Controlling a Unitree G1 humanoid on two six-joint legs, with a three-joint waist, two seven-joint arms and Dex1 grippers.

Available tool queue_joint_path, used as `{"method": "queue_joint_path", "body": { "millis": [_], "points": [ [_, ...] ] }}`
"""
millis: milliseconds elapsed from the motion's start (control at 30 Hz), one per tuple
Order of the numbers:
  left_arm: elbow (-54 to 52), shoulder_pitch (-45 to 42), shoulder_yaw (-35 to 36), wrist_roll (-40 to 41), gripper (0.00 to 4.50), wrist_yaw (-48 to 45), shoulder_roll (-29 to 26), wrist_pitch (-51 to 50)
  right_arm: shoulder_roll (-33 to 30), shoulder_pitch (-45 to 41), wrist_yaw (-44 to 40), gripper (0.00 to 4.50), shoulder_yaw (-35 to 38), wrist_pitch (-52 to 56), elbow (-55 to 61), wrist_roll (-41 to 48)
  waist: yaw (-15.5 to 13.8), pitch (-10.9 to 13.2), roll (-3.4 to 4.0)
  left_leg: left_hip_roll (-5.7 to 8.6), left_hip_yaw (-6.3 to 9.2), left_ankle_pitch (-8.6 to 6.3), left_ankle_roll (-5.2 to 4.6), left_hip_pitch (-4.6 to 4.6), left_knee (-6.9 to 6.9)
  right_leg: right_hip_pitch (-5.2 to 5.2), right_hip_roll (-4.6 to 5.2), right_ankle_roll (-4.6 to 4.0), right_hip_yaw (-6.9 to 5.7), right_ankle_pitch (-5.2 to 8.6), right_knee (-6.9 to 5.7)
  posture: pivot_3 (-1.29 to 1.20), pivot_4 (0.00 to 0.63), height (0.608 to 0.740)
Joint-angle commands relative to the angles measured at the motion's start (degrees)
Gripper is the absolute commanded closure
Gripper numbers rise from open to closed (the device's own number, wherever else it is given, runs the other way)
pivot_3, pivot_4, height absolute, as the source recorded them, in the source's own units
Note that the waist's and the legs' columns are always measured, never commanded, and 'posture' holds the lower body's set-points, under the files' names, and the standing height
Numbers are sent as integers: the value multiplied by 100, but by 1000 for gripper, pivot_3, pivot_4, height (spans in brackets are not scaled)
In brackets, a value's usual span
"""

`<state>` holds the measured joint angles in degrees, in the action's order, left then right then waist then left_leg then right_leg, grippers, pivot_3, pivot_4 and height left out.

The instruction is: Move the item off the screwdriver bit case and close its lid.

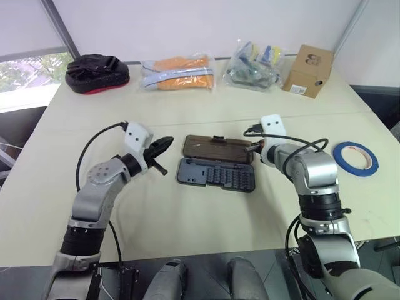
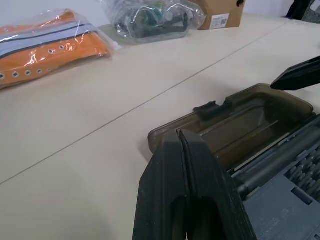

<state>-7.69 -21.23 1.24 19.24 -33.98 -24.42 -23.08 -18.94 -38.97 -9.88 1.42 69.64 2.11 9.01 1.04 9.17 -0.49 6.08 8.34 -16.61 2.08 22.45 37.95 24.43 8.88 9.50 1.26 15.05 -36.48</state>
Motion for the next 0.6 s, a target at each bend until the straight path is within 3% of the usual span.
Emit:
{"method": "queue_joint_path", "body": {
  "millis": [33,267,367,533,600],
  "points": [
    [-236,-66,154,7,4500,46,-55,82,23,25,-53,4446,-124,187,-42,0,3,0,0,0,0,0,0,0,0,0,0,0,0,0,0,0,150,740],
    [-242,-64,144,10,4500,85,-47,77,58,-57,-167,4446,-253,214,-162,53,8,0,0,0,0,0,0,0,-1,1,-1,0,0,0,0,0,150,740],
    [-221,-74,150,11,4500,87,-53,81,119,-133,-184,3676,-290,165,-278,43,13,0,0,-1,0,0,0,-1,-2,1,-2,0,0,0,0,0,150,740],
    [-234,-64,138,7,4500,89,-60,83,131,-336,-81,1080,-368,-129,-722,-167,16,0,0,-1,0,0,0,-1,-3,2,-2,0,0,0,0,0,150,740],
    [-248,-58,132,9,4500,89,-60,80,140,-374,-75,237,-333,-230,-861,-198,15,0,0,-1,0,0,0,-1,-3,2,-1,0,0,0,0,0,150,740]
  ]
}}
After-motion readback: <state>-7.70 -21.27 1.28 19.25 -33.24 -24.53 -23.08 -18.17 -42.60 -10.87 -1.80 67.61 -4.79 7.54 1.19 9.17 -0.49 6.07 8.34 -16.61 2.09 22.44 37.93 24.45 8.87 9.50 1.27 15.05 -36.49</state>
